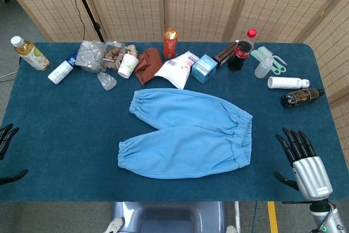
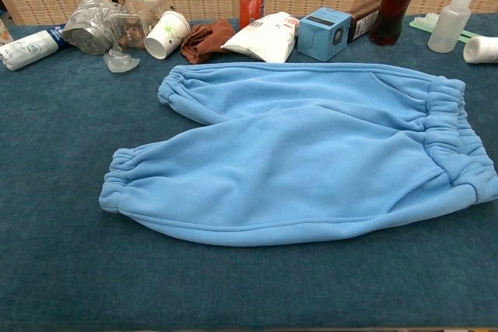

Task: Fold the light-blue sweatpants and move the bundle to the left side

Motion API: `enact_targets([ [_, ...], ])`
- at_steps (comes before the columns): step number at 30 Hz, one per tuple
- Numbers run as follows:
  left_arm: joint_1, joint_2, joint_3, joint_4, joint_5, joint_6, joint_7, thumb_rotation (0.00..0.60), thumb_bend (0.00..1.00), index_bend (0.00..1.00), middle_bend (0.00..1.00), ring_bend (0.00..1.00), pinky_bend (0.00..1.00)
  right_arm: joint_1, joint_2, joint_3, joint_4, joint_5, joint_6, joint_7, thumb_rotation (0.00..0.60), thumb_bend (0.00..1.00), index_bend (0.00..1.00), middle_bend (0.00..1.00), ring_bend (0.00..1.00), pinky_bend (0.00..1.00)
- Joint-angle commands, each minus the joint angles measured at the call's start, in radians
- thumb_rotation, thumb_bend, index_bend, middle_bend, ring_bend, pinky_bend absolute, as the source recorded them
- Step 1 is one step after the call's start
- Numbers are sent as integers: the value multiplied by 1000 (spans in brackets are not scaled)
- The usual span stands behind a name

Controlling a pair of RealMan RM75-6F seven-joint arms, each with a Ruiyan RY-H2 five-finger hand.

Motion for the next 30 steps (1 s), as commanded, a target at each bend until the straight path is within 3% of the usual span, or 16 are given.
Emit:
enact_targets([
  [1,1,0,0,0,0,1,0,600,54,0,0,0,0,1,0,-1,1,0,-3,0,600,0,0,0,0,0],
  [16,-1,1,0,-4,-1,-2,1,600,54,0,0,0,0,53,-16,-40,60,-56,-93,30,600,0,0,0,0,0],
  [26,-14,-1,-12,-8,-35,-36,7,600,54,0,0,0,0,154,-131,-43,167,-139,-198,-41,600,0,3,0,0,0],
  [30,-21,-1,-16,-8,-50,-56,4,600,54,0,0,0,0,189,-168,-42,179,-141,-252,-66,600,0,51,9,0,33],
])
